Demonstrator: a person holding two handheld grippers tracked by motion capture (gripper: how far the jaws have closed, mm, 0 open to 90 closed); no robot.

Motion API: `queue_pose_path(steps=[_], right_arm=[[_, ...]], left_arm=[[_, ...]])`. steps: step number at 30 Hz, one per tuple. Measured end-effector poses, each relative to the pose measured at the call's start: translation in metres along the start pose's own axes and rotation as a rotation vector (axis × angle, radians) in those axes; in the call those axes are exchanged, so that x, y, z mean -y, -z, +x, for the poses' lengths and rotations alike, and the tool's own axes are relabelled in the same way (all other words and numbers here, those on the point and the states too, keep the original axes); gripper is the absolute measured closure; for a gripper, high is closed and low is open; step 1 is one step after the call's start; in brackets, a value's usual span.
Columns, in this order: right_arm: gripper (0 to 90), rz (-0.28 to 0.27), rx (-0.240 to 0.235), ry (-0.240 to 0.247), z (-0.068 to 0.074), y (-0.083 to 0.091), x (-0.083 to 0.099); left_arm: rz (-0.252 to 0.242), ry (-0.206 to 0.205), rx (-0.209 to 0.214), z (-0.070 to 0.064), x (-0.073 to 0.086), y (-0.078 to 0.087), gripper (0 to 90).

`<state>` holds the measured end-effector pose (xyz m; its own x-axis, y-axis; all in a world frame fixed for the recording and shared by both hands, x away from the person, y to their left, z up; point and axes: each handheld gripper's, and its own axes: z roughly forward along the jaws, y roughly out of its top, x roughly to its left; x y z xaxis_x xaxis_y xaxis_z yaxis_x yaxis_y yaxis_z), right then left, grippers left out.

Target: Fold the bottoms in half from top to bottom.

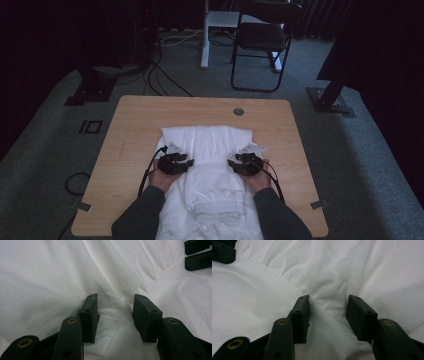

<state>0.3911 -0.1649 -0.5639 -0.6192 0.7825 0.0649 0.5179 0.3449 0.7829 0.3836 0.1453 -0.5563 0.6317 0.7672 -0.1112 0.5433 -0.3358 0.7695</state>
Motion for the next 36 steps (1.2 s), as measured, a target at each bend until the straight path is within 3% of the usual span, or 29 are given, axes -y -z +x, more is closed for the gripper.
queue_pose_path(steps=[7, 11, 12, 13, 14, 15, 16, 18, 19, 20, 21, 23, 25, 27, 32, 36], right_arm=[[52.8, 0.007, -0.022, 0.012, 0.007, 0.007, 0.006], [52.8, 0.007, -0.033, 0.018, 0.009, 0.008, 0.007], [52.8, 0.007, -0.033, 0.018, 0.009, 0.008, 0.007], [52.8, 0.005, -0.031, 0.018, 0.009, 0.008, 0.007], [52.8, 0.005, -0.031, 0.018, 0.009, 0.008, 0.007], [52.8, 0.004, -0.033, 0.019, 0.009, 0.008, 0.007], [52.8, 0.004, -0.033, 0.019, 0.009, 0.008, 0.007], [52.9, 0.004, -0.032, 0.019, 0.009, 0.008, 0.008], [52.8, 0.004, -0.029, 0.020, 0.009, 0.008, 0.008], [52.8, 0.004, -0.029, 0.020, 0.009, 0.008, 0.008], [52.9, 0.003, -0.029, 0.020, 0.010, 0.008, 0.008], [52.9, 0.004, -0.028, 0.021, 0.010, 0.008, 0.008], [52.8, 0.005, -0.027, 0.023, 0.010, 0.008, 0.007], [52.8, 0.004, -0.027, 0.024, 0.010, 0.008, 0.008], [52.8, 0.003, -0.027, 0.023, 0.010, 0.008, 0.008], [52.8, 0.002, -0.027, 0.024, 0.010, 0.008, 0.008]], left_arm=[[0.006, 0.005, -0.019, -0.016, 0.012, 0.011, 56.1], [0.020, 0.006, -0.010, -0.015, 0.010, 0.020, 55.8], [-0.001, 0.002, -0.025, -0.013, 0.006, 0.025, 55.8], [-0.054, 0.004, -0.069, -0.003, -0.004, 0.035, 54.6], [-0.054, 0.004, -0.069, -0.003, -0.004, 0.035, 52.0], [-0.091, 0.040, -0.100, 0.013, -0.018, 0.045, 51.2], [-0.091, 0.040, -0.100, 0.013, -0.018, 0.045, 49.4], [-0.112, 0.075, -0.158, 0.031, -0.030, 0.049, 47.0], [-0.113, 0.099, -0.188, 0.041, -0.036, 0.049, 39.1], [-0.112, 0.135, -0.210, 0.051, -0.040, 0.048, 39.1], [-0.101, 0.199, -0.190, 0.069, -0.046, 0.041, 30.2], [-0.101, 0.199, -0.190, 0.069, -0.046, 0.041, 28.3], [-0.032, 0.197, -0.216, 0.081, -0.046, 0.023, 27.6], [0.026, 0.222, -0.243, 0.089, -0.039, 0.007, 25.4], [0.059, 0.225, -0.285, 0.097, -0.032, -0.002, 22.8], [0.066, 0.229, -0.287, 0.102, -0.029, -0.004, 23.0]])
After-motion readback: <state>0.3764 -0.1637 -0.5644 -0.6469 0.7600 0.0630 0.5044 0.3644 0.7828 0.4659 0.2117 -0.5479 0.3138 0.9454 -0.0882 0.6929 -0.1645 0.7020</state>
